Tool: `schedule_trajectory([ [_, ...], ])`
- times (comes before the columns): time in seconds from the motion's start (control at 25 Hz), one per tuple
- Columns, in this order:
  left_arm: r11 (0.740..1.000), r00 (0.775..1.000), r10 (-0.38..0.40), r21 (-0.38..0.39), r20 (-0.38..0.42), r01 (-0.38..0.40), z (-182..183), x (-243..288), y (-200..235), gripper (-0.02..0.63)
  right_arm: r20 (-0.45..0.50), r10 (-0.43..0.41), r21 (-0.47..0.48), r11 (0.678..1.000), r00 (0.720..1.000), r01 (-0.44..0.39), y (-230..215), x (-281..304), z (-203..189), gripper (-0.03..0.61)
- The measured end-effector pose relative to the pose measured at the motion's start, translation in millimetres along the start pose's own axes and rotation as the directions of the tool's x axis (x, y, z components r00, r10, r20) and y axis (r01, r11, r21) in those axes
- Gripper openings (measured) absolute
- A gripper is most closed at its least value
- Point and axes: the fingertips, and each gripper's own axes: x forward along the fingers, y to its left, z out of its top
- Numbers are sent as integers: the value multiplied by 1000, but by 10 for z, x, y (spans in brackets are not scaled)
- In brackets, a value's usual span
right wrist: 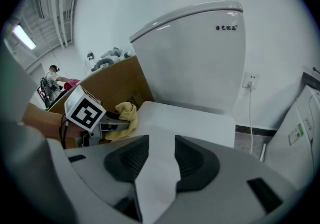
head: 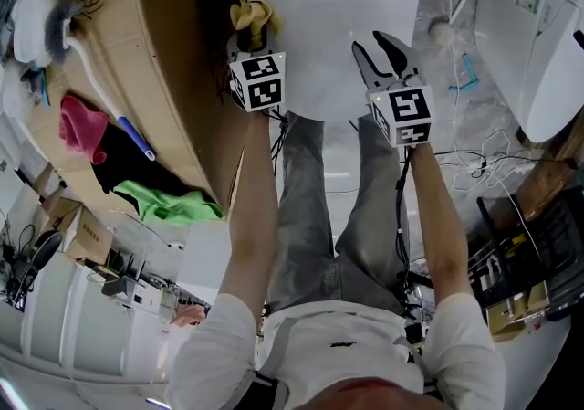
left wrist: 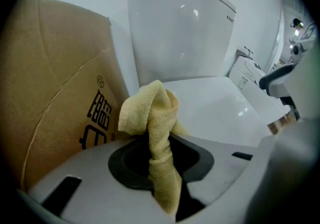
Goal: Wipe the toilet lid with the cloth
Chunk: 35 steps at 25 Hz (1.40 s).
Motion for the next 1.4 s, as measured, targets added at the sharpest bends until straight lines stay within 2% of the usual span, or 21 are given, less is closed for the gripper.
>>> schedule_trajectory([
  [0.32, 1000, 1000, -11, -19, 7, 11, 46, 22, -292, 104, 1, 7, 2, 1000, 1000, -7, -184, -92, -54, 176],
  [0.84, 998, 998, -55, -4, 3, 55, 167, 89, -903, 104, 3, -13, 38, 999, 1000, 12, -583, -320, -244, 176],
  [1.4, 989, 989, -148, 24, 12, 147, 318, 163, -1844, 104, 11, -56, 94, 994, 998, 55, -1049, -657, -488, 176],
])
